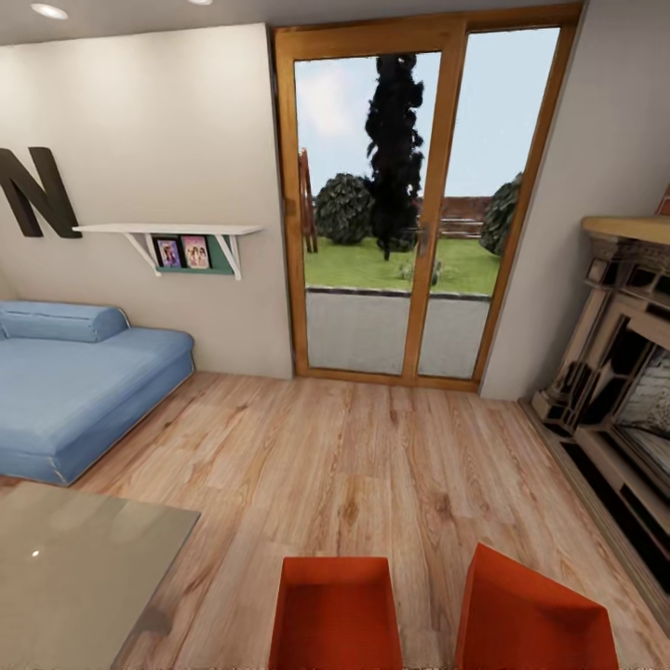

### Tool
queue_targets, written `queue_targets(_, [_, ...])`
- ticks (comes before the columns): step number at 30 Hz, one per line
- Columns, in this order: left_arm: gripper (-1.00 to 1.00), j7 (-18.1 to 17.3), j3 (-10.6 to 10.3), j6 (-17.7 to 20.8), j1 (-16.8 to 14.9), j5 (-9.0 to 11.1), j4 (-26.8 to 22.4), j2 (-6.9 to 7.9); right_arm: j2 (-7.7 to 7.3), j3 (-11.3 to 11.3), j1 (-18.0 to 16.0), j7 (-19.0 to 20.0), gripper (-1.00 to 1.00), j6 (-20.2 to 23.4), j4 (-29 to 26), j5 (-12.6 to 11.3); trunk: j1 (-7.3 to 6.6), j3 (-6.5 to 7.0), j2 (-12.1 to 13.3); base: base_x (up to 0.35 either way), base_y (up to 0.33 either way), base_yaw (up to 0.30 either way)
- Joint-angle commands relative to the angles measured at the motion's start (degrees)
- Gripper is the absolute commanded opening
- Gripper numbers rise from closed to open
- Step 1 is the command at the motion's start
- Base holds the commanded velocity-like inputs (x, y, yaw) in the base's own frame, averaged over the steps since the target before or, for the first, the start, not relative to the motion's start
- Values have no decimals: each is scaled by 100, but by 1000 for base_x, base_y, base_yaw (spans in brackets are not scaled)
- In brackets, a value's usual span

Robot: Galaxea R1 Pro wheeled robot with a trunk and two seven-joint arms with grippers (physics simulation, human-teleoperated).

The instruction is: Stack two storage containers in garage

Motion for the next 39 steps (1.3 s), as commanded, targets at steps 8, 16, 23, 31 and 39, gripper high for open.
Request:
queue_targets(8, [100, 9, 6, 2, 0, 18, -8, -12, 2, 48, -8, 10, 100, -31, 16, -54, 0, -80, -4, 0, 0, 0])
queue_targets(16, [100, 10, 14, 3, 2, 17, -8, -19, 2, 48, -4, 10, 100, -31, 16, -52, 0, -153, -4, 0, 0, 0])
queue_targets(23, [100, 17, 21, 3, 1, 24, -13, -20, 2, 48, -7, 10, 100, -35, 16, -49, 0, -218, -4, 0, 0, 0])
queue_targets(31, [100, 18, 23, 3, 2, 26, -16, -20, 2, 48, -4, 10, 100, -40, 16, -45, 0, -291, -4, 0, 0, 0])
queue_targets(39, [100, 18, 23, 3, -1, 26, -13, -20, 2, 48, -3, 10, 100, -40, 16, -45, 0, -365, -4, 0, 0, 0])
